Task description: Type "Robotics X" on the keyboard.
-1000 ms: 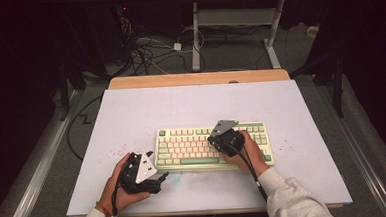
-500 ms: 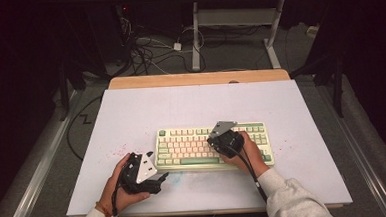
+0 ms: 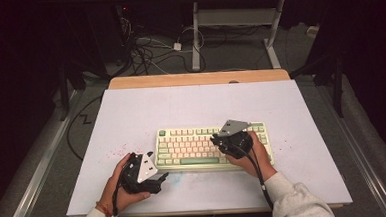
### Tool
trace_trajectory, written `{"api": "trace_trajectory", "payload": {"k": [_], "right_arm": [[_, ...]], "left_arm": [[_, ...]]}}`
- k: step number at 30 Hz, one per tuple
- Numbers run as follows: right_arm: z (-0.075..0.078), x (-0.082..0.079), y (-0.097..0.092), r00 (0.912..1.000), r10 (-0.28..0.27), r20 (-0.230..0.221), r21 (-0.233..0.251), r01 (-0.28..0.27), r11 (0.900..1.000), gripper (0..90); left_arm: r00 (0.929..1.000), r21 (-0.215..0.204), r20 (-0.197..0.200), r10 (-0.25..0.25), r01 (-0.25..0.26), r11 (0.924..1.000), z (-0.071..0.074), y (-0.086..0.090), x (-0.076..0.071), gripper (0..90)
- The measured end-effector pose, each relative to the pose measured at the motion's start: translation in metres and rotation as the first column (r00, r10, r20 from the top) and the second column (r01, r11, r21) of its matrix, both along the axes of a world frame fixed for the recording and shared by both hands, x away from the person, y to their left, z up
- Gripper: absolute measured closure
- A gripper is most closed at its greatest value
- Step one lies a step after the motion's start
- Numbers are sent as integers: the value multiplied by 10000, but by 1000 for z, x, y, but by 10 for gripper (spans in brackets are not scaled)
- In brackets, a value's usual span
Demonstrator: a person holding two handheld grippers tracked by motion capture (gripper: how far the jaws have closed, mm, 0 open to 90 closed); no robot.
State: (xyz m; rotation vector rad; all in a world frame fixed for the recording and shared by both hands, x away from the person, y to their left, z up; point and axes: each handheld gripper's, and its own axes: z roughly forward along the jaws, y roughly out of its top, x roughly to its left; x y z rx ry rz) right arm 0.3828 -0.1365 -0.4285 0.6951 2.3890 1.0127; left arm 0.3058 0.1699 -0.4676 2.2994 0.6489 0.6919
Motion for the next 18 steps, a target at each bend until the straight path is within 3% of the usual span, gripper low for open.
{"api": "trace_trajectory", "payload": {"k": [8,18], "right_arm": [[13,-8,-13,9993,-28,380,412,12,9992,667],[21,-20,-26,9928,-408,1129,726,328,9968,361]], "left_arm": [[10000,-8,-14,15,-15,10000,0,0,0,171],[10000,-24,-75,12,-12,10000,0,0,0,171]]}}
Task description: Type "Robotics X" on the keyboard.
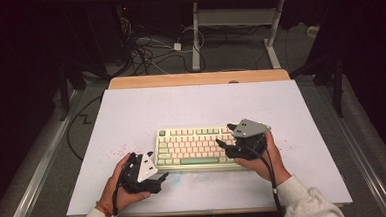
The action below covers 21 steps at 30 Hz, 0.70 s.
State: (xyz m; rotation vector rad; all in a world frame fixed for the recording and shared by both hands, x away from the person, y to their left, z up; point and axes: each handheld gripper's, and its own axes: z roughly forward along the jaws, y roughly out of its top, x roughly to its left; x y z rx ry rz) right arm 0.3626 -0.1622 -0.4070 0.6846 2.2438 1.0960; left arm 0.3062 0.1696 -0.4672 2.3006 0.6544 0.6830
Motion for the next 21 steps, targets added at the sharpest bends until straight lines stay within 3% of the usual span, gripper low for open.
{"api": "trace_trajectory", "payload": {"k": [6,15,21], "right_arm": [[3,-8,-9,9988,-157,459,97,153,9998,310],[3,-20,-28,9968,-311,743,182,298,9994,287],[1,-32,-44,9947,-527,880,288,504,9983,286]], "left_arm": [[10000,-250,-77,50,-52,9997,2,2,0,193],[9999,-724,-37,129,-131,9973,10,3,-2,277],[9997,-926,-202,138,-156,9956,19,4,-3,407]]}}
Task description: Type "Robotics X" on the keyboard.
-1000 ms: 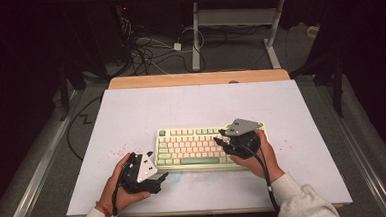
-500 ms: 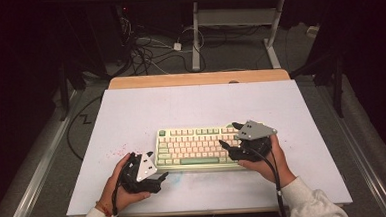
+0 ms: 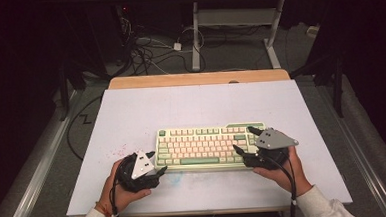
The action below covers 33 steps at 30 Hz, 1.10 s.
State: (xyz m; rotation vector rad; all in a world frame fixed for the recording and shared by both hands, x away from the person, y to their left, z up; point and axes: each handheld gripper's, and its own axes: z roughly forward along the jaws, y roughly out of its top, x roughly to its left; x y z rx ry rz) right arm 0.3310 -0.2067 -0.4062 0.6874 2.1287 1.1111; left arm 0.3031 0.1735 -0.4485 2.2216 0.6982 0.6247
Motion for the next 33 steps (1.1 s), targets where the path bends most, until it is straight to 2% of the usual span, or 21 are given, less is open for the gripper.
{"api": "trace_trajectory", "payload": {"k": [2,4,6,9,12,17,23,28,31,33], "right_arm": [[-1,-5,-6,10000,-29,26,4,29,10000,286],[-3,-9,-11,10000,-88,20,65,88,9999,286],[-5,-14,-16,9998,-182,-7,81,182,9998,287],[-9,-21,-21,9998,-172,82,-32,172,9998,286],[-13,-29,-26,9996,-198,183,-56,199,9998,286],[-19,-39,-33,9994,-239,252,-231,244,9994,286],[-21,-47,-43,9989,-400,224,-199,405,9990,285],[-22,-52,-49,9988,-471,168,-161,473,9987,285],[-23,-54,-51,9987,-500,122,-198,503,9985,285],[-24,-54,-52,9987,-489,129,-262,492,9984,285]], "left_arm": [[9998,-125,-35,-171,170,9998,4,2,0,528],[9993,-291,-291,-254,245,9993,7,3,0,645],[9988,-196,-407,-264,256,9995,8,4,1,726],[9974,-72,-647,-315,311,9995,9,5,2,810],[9965,267,-750,-366,387,9989,10,2,2,858],[9941,401,-961,-506,546,9977,12,-3,2,872],[9908,481,-1206,-613,675,9966,18,-10,6,872],[9877,607,-1319,-837,924,9939,23,-23,11,872],[9854,477,-1404,-962,1038,9935,27,-32,15,872],[9862,535,-1365,-937,1018,9934,27,-38,18,871]]}}
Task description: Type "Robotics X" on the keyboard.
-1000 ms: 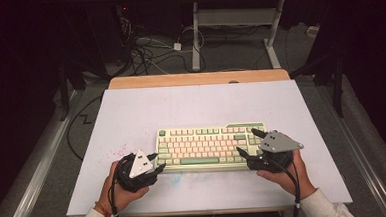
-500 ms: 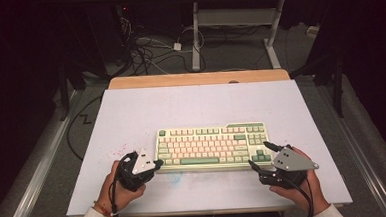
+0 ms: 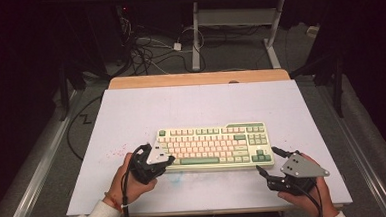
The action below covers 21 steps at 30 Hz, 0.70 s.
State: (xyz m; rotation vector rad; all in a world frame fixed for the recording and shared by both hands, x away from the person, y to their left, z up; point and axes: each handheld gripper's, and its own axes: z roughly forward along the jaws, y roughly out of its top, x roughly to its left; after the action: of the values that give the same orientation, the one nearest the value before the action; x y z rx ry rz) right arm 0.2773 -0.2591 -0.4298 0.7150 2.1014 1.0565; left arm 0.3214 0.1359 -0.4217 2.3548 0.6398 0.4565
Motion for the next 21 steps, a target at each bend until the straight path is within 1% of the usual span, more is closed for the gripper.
{"api": "trace_trajectory", "payload": {"k": [2,7,9,11,14,17,19,21], "right_arm": [[0,1,-1,10000,-43,-49,73,43,10000,285],[-2,2,-2,10000,-37,-92,66,37,10000,286],[-2,3,-1,9999,-20,-121,41,21,10000,285],[-3,3,-1,9999,12,-134,36,-12,10000,286],[-3,3,0,9999,39,-119,-39,-39,10000,286],[-3,3,-1,9999,9,-145,3,-9,10000,287],[-4,4,-1,9998,44,-202,-16,-44,10000,286],[-5,4,0,9998,77,-200,-75,-78,9999,294]], "left_arm": [[10000,44,-43,-56,56,10000,-1,-5,4,871],[9998,107,-128,-176,177,9998,-2,-14,12,871],[9998,198,-136,-153,156,9997,-3,-18,16,871],[9996,191,-245,-163,167,9997,-5,-21,21,871],[9994,237,-275,-188,195,9995,-6,-26,27,871],[9990,215,-263,-360,365,9991,-6,-34,30,870],[9986,359,-253,-464,473,9982,-7,-40,31,871],[9981,412,-306,-537,550,9976,-8,-45,33,871]]}}
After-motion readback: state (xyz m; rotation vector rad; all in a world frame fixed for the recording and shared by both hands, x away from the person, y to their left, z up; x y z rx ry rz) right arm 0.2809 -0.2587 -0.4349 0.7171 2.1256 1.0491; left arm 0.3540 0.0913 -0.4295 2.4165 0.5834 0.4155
